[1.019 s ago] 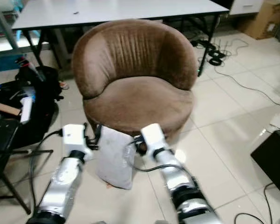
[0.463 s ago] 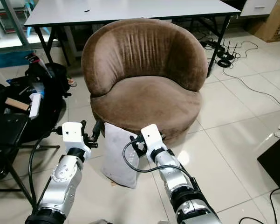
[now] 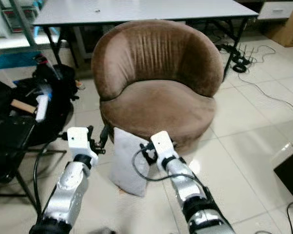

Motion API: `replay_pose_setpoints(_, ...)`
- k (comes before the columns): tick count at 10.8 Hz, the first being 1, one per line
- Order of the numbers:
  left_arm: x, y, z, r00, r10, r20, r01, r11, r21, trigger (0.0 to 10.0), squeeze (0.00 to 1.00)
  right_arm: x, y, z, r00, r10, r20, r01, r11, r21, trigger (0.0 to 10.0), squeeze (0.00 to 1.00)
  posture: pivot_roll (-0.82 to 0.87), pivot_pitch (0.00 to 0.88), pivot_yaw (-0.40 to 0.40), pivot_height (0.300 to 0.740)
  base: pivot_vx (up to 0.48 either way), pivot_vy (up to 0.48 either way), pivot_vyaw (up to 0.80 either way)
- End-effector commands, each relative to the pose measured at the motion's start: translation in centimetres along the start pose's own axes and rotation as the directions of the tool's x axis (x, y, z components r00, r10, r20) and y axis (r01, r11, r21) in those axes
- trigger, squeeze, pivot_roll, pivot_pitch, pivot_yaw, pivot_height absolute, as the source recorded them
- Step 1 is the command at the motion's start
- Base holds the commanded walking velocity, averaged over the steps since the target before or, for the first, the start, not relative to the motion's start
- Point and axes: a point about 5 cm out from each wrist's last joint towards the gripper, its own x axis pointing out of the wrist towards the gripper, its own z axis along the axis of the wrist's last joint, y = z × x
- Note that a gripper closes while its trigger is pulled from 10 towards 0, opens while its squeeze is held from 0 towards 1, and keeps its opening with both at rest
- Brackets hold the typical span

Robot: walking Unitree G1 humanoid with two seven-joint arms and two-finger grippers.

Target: Move the pillow to the sofa from floor

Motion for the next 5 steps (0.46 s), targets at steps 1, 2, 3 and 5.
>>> replay_pose_setpoints(1, 0.08, 0.25, 0.30, 1.000, 0.011, 0.006, -0.011, 1.000, -0.004, 10.0, 0.00, 0.20, 0.38, 0.46, 1.000, 0.007, 0.016, -0.007, 1.000, 0.007, 10.0, 0.00, -0.08, 0.000, 0.026, 0.727, 0.000, 0.480, 0.00)
replay_pose_setpoints(2, 0.10, 0.24, 0.32, 1.000, 0.009, 0.007, -0.009, 1.000, -0.001, 10.0, 0.00, 0.20, 0.40, 0.46, 1.000, 0.007, 0.016, -0.007, 1.000, 0.008, 10.0, 0.00, -0.08, 0.000, 0.029, 0.727, 0.000, 0.480, 0.00)
replay_pose_setpoints(3, 0.10, 0.23, 0.33, 1.000, 0.008, 0.007, -0.008, 1.000, 0.001, 10.0, 0.00, 0.19, 0.40, 0.45, 1.000, 0.007, 0.016, -0.007, 1.000, 0.008, 10.0, 0.00, -0.08, 0.000, 0.029, 0.727, 0.000, 0.480, 0.00)
replay_pose_setpoints(5, 0.09, 0.23, 0.36, 1.000, 0.011, 0.010, -0.011, 1.000, 0.005, 10.0, 0.00, 0.14, 0.35, 0.39, 1.000, 0.008, 0.015, -0.008, 1.000, 0.008, 10.0, 0.00, -0.09, 0.000, 0.029, 0.727, 0.000, 0.000, 0.00)
